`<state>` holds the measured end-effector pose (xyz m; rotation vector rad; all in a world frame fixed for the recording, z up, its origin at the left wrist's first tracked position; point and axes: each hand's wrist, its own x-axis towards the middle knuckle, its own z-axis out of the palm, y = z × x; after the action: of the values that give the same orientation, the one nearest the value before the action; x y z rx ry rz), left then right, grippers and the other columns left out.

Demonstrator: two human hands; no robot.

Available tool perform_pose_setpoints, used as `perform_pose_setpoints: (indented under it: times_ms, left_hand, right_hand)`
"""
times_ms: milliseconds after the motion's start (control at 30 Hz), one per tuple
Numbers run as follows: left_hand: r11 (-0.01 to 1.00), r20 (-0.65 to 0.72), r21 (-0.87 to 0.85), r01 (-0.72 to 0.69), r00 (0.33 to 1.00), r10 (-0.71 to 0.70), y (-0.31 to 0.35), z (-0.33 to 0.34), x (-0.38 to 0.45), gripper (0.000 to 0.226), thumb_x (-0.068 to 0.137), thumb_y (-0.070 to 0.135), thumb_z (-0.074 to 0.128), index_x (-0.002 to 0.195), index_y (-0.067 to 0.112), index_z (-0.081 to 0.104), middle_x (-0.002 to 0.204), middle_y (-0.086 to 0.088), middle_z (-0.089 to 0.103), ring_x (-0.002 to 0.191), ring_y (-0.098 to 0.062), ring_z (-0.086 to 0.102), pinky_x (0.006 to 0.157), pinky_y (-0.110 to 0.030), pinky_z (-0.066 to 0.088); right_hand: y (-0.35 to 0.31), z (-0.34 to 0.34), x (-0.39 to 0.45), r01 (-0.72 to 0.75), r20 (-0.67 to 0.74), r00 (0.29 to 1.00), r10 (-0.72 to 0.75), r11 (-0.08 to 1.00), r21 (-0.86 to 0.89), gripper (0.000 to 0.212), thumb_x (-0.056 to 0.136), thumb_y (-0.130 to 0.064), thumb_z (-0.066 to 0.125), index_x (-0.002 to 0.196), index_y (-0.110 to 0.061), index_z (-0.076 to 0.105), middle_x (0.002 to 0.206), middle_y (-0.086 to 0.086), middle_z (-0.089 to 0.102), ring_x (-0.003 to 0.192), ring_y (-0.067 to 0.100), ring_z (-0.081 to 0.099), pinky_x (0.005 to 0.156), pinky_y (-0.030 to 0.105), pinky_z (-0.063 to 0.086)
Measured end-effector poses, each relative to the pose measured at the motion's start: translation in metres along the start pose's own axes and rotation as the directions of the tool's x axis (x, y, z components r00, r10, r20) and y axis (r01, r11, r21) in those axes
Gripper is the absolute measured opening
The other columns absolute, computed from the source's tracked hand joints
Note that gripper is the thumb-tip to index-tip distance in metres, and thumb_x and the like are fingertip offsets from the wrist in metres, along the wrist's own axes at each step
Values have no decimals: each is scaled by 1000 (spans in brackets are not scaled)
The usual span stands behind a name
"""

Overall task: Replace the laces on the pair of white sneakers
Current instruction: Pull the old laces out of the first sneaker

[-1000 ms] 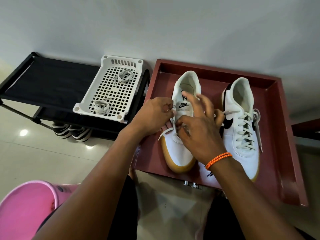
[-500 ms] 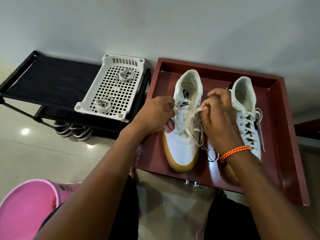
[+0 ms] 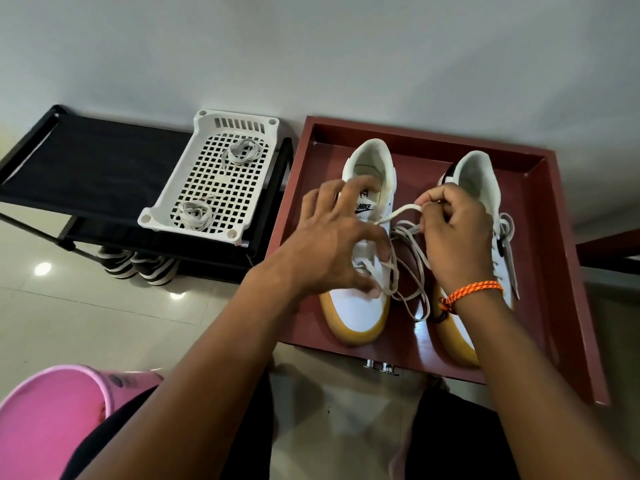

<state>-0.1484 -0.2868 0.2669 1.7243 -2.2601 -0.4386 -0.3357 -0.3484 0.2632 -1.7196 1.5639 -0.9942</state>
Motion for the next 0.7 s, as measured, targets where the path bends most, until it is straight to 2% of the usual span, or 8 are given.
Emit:
perform_pose_setpoints:
  times_ms: [133, 300, 333, 400, 467, 533, 633, 700]
  left_hand:
    - [998, -56, -67, 1, 998, -5, 7, 2, 3, 22, 75, 56, 87, 92, 46, 78, 165, 12, 27, 155, -29, 16, 122, -56, 21]
    - [910, -271, -395, 128, 930, -248, -14, -4, 8, 7, 93, 30, 81, 96, 29, 75, 124, 6, 54, 111, -15, 50, 93, -30, 44]
    - [793, -249, -586, 163, 896, -368, -18, -8, 9, 6, 97, 25, 76, 94, 27, 71, 113, 5, 58, 99, -11, 54, 83, -24, 46]
    - [380, -142, -920, 98, 820, -555, -26, -20, 9, 12, 99, 25, 64, 88, 28, 69, 99, 3, 68, 90, -15, 58, 75, -26, 44]
    - [-28, -55, -995, -92, 791, -609, -34, -32, 6, 18, 102, 24, 53, 88, 22, 65, 111, -10, 76, 103, -28, 67, 91, -38, 52]
    - [-307, 13, -924, -226, 786, -618, -38, -41, 0, 27, 108, 20, 38, 87, 17, 55, 113, -20, 77, 109, -34, 73, 104, -45, 55]
    - [-412, 96, -877, -246, 751, -653, -38, -46, -1, 29, 108, 17, 35, 84, 16, 50, 65, -5, 58, 58, -22, 60, 76, -41, 63]
    - [-218, 133, -975, -37, 688, -713, -36, -43, 5, 27, 107, 14, 38, 83, 17, 49, 59, 1, 41, 48, -14, 40, 58, -34, 58]
  right_hand:
    - [4, -1, 2, -29, 26, 999, 28, 999, 44, 23, 97, -7, 53, 89, -18, 72, 65, 4, 64, 56, 25, 58, 54, 38, 49]
    - [0, -5, 4, -168, 139, 982, 127, 922, 350, 19, 107, -3, 52, 107, -5, 71, 75, 7, 65, 57, 14, 59, 53, 26, 52]
    - [-2, -5, 3, -195, 163, 977, 140, 895, 402, 19, 107, -2, 53, 111, -3, 71, 78, 8, 66, 61, 16, 64, 58, 28, 58]
    - [-5, -5, 3, -243, 211, 965, 157, 839, 486, 18, 106, 1, 56, 115, -1, 71, 84, 11, 70, 70, 22, 70, 71, 33, 64]
    - [-7, -5, 2, -277, 246, 955, 166, 799, 534, 18, 104, 2, 58, 117, 3, 71, 88, 14, 74, 78, 24, 73, 78, 36, 65]
    - [-10, -5, 0, -302, 270, 947, 174, 763, 571, 17, 104, 1, 59, 117, 7, 70, 91, 18, 75, 83, 27, 74, 79, 37, 65]
    - [-15, -4, -5, -304, 290, 945, 154, 745, 593, 15, 105, -2, 58, 115, 7, 64, 96, 20, 78, 85, 31, 77, 72, 37, 65]
    - [-18, 0, -9, -254, 299, 950, 95, 793, 554, 9, 105, -4, 59, 112, 2, 60, 95, 16, 80, 81, 29, 75, 62, 31, 59]
